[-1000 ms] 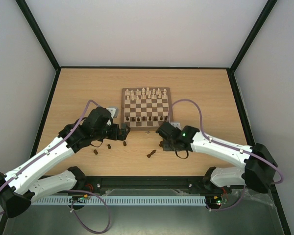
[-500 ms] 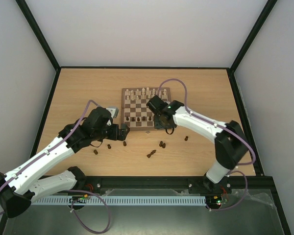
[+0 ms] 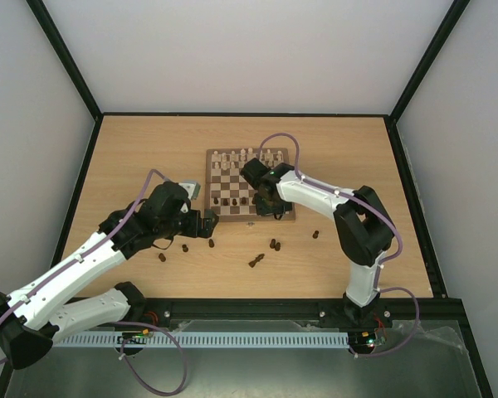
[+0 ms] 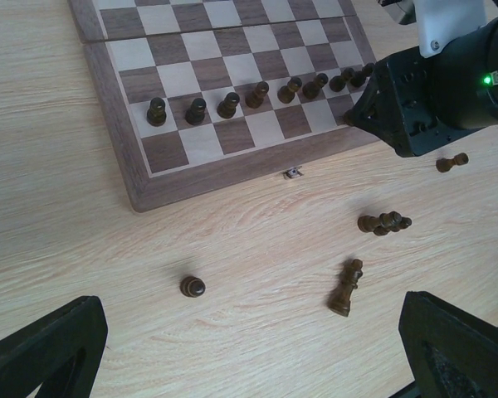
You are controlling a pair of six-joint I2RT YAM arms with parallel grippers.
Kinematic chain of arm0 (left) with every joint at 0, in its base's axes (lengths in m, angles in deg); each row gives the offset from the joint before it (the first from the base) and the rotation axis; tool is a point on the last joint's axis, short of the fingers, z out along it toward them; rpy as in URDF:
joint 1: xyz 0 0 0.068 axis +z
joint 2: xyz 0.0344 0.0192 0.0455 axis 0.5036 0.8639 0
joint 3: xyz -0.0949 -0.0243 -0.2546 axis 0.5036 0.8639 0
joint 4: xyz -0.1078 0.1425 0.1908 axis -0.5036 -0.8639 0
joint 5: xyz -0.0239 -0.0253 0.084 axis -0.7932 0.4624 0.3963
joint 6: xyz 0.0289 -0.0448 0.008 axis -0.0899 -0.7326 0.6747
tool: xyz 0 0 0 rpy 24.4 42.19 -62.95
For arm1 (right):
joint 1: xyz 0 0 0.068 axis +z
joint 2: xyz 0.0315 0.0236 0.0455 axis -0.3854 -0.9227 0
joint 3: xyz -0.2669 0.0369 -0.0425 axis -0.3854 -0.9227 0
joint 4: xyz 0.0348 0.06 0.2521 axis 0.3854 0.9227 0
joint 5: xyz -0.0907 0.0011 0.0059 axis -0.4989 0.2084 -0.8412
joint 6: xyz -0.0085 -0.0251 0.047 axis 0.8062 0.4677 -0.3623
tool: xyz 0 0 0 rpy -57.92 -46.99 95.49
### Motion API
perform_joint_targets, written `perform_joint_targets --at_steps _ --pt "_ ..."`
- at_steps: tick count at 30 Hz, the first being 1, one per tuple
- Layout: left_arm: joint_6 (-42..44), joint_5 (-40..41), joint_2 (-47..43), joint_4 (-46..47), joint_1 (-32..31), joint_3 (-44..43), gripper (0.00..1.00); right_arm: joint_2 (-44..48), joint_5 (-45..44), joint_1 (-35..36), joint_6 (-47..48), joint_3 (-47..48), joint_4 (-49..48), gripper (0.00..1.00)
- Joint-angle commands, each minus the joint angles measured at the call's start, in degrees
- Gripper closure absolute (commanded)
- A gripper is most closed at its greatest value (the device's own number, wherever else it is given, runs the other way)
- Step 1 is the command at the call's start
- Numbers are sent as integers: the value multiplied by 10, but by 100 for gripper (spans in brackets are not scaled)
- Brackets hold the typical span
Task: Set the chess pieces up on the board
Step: Place the chess piece on the chessboard.
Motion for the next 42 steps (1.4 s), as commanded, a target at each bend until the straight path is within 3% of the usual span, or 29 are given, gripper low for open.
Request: perform_joint_targets --at_steps 1,28,42 --pt "8 10 -4 -11 -1 -8 1 -16 3 -10 14 19 32 99" --pt "8 13 -1 -11 -1 -9 1 -28 36 -30 33 26 5 97" --pt "6 18 1 -15 -1 -12 1 -30 34 -30 35 28 12 87"
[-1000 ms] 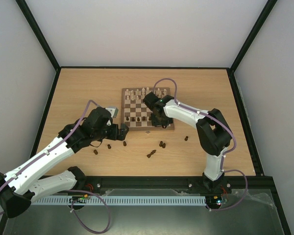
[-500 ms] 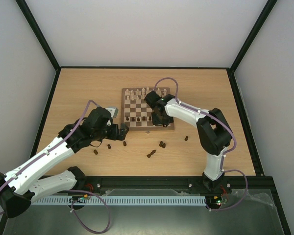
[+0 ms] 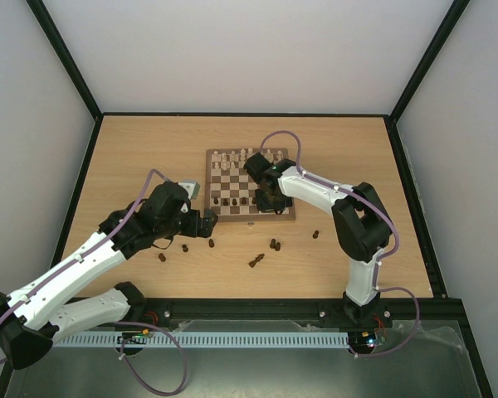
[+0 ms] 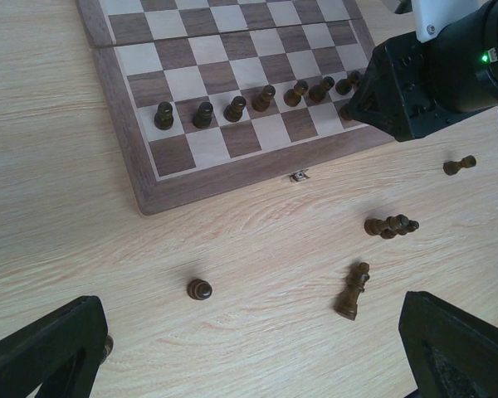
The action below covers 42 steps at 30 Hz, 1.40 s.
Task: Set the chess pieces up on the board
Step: Place the chess piece on the chessboard, then pick up the chess piece at the center of the board.
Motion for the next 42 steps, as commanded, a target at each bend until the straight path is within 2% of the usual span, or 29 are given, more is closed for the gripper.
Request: perform_joint_targets --at_steps 1,4,13,22,29,37,42 --pt "2 7 2 -15 -1 -12 0 -7 1 -2 5 9 23 85" --pt "2 7 2 -15 -1 -14 0 -6 1 -2 6 6 24 80" --pt "2 9 1 -18 -1 -17 0 18 6 -2 5 3 28 79" --pt "0 20 9 -25 -1 -29 1 120 34 0 5 -17 29 55" --pt "-6 31 23 -38 -1 -35 1 225 68 22 -5 -93 19 50" --pt "-17 39 29 -52 -1 -28 1 350 131 53 -35 -222 -30 46" --pt "-27 44 25 -63 -1 -23 0 402 142 69 -53 -281 -46 43"
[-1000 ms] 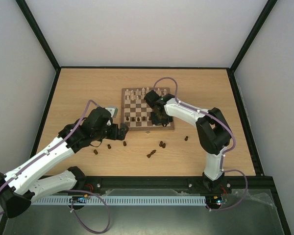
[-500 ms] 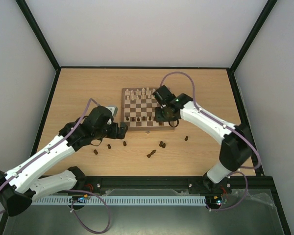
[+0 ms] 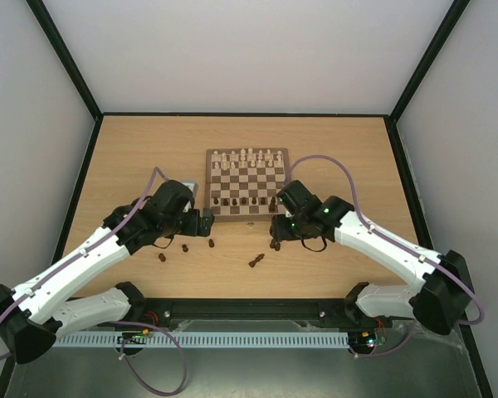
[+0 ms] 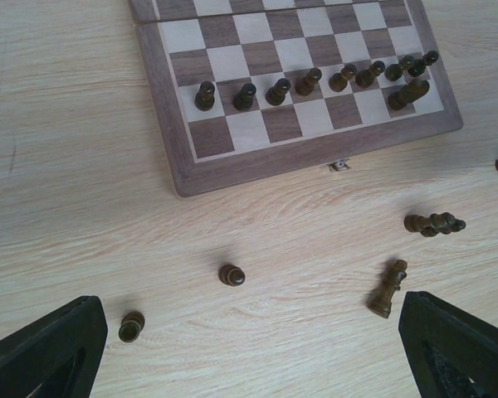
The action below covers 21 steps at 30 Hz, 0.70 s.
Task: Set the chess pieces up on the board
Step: Pick up the chess piece at the center of the board.
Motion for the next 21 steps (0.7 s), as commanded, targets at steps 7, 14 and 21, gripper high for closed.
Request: perform_joint_targets --at_steps 7,14,21 --pt "-42 40 12 -57 2 -10 1 48 14 16 -25 -57 -12 43" --pt "-66 58 43 -155 38 -21 1 50 29 20 9 -40 -19 43" --pt "-104 38 50 -176 61 33 1 64 79 20 43 -83 -70 43"
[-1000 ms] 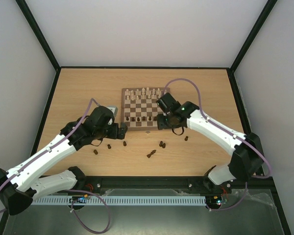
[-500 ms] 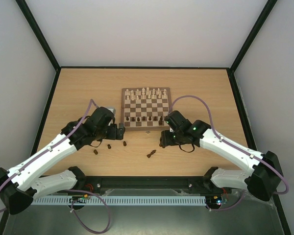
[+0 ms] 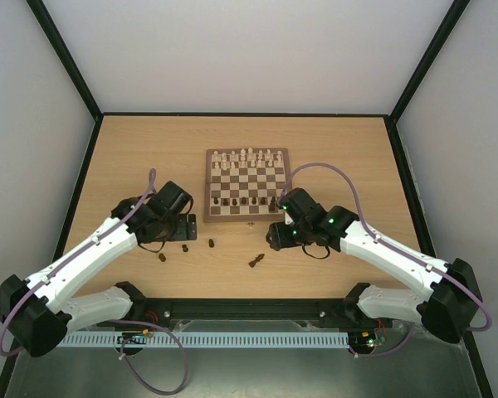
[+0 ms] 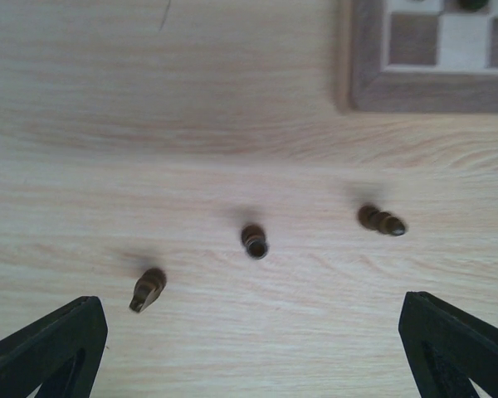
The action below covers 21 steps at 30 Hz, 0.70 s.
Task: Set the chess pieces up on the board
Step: Pick up the chess piece at the center of the board.
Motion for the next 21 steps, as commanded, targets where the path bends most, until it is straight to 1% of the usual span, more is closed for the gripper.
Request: perform_joint_targets --at_steps 1,5,10,12,15,16,19,21 --pt "-43 -5 -3 -38 9 44 0 13 47 4 35 -27 -24 43" --pt "-69 -15 -16 -21 19 95 3 20 85 5 52 -28 -33 43" --pt "-96 -1 -19 -24 25 122 9 38 115 5 61 -36 -41 43" --pt "-99 -4 -21 -19 28 132 13 44 123 5 63 -38 -44 43" --pt "-98 -11 -9 -7 32 145 23 49 128 5 66 -38 -44 43" --pt "-98 -10 -5 -5 32 145 24 49 130 5 66 -39 -45 43" --pt "-101 -3 4 -2 35 145 25 52 132 6 66 -40 -45 43" --pt "-97 -8 10 5 49 148 27 53 130 7 66 -40 -44 43"
